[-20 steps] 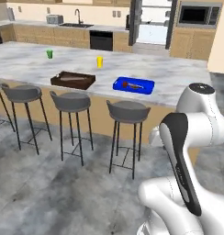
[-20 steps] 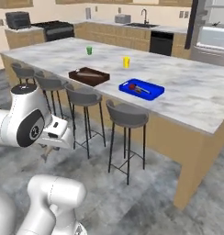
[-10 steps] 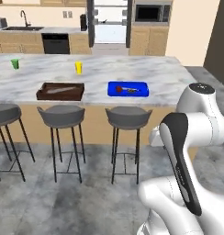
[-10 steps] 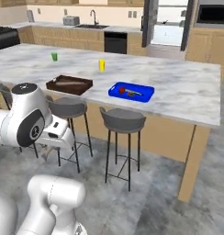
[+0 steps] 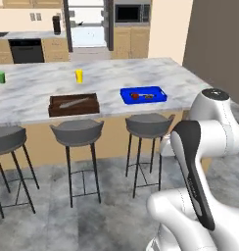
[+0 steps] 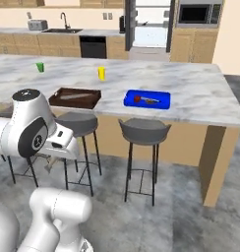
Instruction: Gather the mushroom and bell pepper from the fridge and place them on a tray on the dining counter. Then gather the fishs from the fridge and place them on the other tray.
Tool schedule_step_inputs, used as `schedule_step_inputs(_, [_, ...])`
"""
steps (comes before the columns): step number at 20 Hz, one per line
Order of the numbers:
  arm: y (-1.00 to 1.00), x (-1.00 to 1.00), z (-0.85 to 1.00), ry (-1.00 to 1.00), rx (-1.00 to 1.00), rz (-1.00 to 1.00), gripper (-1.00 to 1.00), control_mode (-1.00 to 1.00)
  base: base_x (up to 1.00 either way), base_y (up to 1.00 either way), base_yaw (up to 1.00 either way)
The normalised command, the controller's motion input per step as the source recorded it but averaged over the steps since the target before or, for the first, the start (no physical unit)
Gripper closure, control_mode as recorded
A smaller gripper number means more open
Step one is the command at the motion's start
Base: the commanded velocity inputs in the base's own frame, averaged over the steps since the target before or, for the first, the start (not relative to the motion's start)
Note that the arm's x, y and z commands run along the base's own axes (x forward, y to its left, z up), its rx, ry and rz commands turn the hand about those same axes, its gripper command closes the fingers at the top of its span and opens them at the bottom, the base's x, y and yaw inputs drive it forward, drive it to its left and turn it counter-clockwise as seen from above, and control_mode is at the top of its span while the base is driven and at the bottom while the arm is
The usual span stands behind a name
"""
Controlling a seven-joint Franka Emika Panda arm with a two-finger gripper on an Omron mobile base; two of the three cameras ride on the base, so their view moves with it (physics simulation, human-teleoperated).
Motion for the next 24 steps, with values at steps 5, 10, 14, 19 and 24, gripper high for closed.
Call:
schedule_step_inputs(5, [0.00,0.00,0.00,0.00,0.00,0.00,1.00,1.00,0.45,1.00,-0.18])
schedule_step_inputs(10, [0.00,0.00,0.00,0.00,0.00,0.00,1.00,1.00,0.72,0.67,0.02])
schedule_step_inputs(14, [0.00,0.00,0.00,0.00,0.00,0.00,1.00,1.00,0.82,0.01,0.11])
schedule_step_inputs(19, [0.00,0.00,0.00,0.00,0.00,0.00,1.00,1.00,0.67,0.00,0.09])
schedule_step_inputs(24, [0.00,0.00,0.00,0.00,0.00,0.00,1.00,1.00,0.67,0.01,0.05])
